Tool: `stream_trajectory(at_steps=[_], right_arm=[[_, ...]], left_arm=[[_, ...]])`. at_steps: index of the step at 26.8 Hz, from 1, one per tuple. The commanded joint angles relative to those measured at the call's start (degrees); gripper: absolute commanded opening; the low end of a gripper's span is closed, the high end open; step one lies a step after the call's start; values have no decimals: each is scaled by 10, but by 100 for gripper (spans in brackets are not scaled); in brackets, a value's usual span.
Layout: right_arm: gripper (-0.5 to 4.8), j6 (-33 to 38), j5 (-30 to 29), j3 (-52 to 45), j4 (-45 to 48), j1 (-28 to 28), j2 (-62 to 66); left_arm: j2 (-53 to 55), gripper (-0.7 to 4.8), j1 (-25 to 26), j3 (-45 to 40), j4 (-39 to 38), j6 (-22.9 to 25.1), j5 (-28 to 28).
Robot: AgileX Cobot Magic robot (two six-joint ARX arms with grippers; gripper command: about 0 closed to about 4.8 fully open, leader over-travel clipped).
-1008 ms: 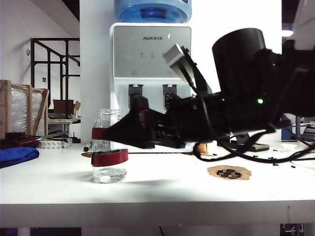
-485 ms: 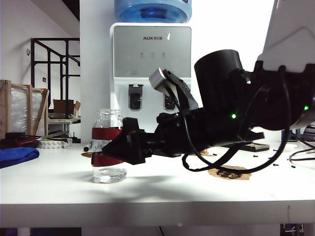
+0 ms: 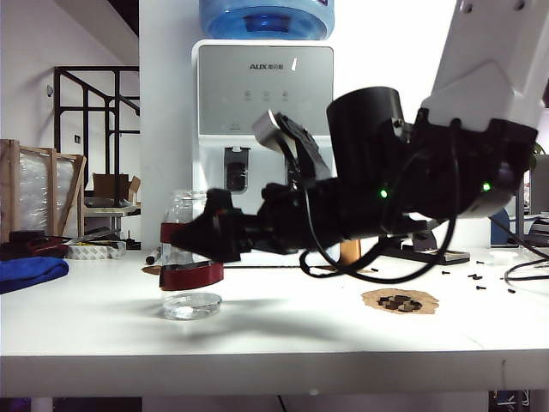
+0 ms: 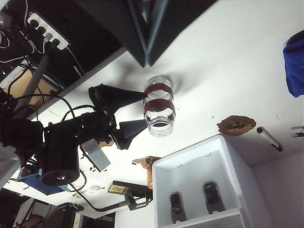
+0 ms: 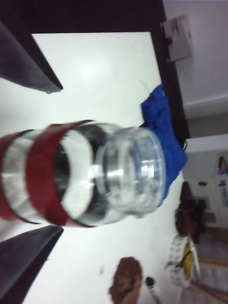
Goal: Pick up the water bottle with two loops of red belts, then reach the front water dispenser and gently press the gray-black baffle horizontally to get a little water.
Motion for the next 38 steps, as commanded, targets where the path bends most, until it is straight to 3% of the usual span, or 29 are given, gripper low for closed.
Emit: stream_trajectory(at_steps=[1,38], right_arm=[[479,-2,-15,12,5,-1,-1],[479,2,-20,113,-23,-8,69]], left_arm=[[1,-5,0,2,5,1,1],[1,-5,0,2,9,1,1]])
